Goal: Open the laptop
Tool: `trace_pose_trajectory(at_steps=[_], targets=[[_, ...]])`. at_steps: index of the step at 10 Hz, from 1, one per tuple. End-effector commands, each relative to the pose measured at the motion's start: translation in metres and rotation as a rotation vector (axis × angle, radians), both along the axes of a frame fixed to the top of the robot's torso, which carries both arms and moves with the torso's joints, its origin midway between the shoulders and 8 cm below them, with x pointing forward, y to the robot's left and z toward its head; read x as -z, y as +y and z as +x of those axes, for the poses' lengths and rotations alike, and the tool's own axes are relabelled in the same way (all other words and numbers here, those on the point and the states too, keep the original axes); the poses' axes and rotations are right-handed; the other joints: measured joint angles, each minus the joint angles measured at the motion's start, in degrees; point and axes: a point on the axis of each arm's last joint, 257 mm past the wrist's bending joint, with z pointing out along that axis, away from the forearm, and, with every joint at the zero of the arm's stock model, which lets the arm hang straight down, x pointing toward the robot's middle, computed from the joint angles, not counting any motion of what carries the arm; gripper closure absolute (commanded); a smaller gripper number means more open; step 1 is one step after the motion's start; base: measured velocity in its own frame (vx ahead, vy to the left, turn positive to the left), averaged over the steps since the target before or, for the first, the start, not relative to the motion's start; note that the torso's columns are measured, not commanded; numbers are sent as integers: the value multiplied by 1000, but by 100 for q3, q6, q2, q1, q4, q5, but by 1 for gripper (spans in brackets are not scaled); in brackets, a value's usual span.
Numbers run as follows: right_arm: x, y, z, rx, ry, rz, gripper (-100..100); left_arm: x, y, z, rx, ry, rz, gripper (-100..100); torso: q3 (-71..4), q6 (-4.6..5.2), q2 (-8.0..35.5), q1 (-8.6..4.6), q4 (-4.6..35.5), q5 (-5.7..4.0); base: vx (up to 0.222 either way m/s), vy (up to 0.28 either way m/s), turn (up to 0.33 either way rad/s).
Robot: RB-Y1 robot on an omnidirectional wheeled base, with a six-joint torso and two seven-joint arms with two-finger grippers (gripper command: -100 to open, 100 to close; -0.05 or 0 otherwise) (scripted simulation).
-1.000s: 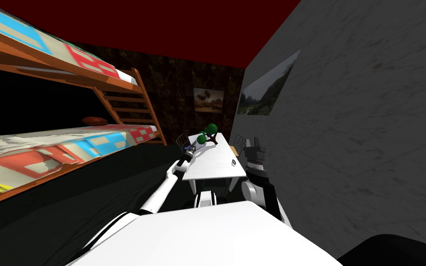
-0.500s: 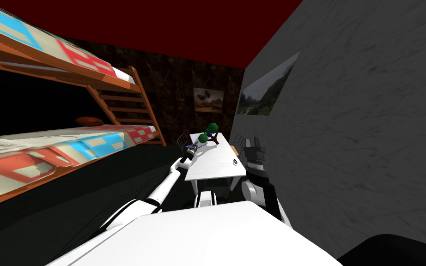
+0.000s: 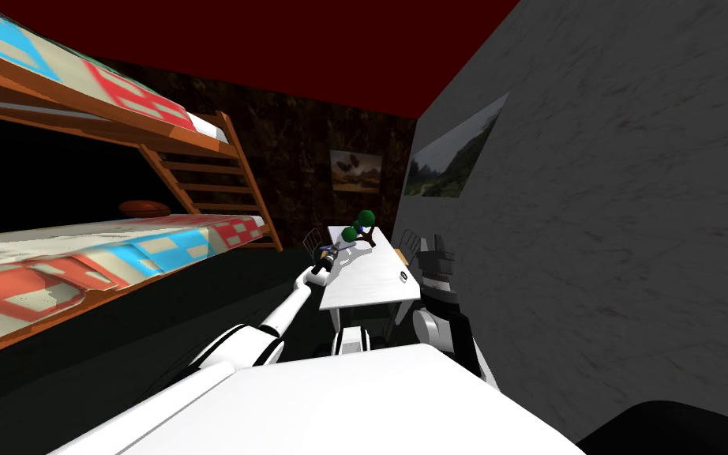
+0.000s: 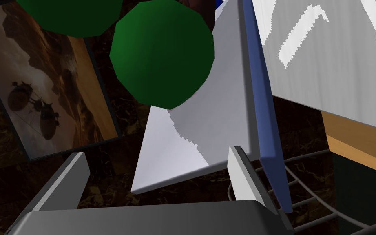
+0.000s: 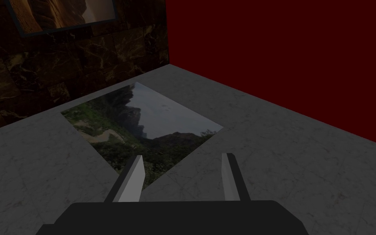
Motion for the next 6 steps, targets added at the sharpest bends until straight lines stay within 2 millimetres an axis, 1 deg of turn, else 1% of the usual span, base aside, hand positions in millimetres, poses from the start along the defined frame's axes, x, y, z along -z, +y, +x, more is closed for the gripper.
trace_pose_trajectory(at_steps=[1,2,3,4,5,6], targets=[[0,0,0,0,0,0,0,7,1,7,-2,30,21,-100,1,1,2,1,1,-1,-3,55,-30],[0,0,0,0,0,0,0,7,0,14,-1,41,35,-100,2,0,3,-3,1,-1,3,66,-42],[0,0,0,0,0,0,0,12,2,13,-4,51,38,-100,1,2,0,2,1,-1,-2,55,-29],[0,0,0,0,0,0,0,8,0,20,-3,56,51,-100,1,0,1,0,0,0,-11,54,-35],[0,0,0,0,0,0,0,16,3,19,-8,72,55,-100,2,2,3,0,2,-1,-7,48,-21],[0,0,0,0,0,0,0,12,3,25,-8,77,67,-100,2,0,2,-1,1,-1,-1,58,-33]])
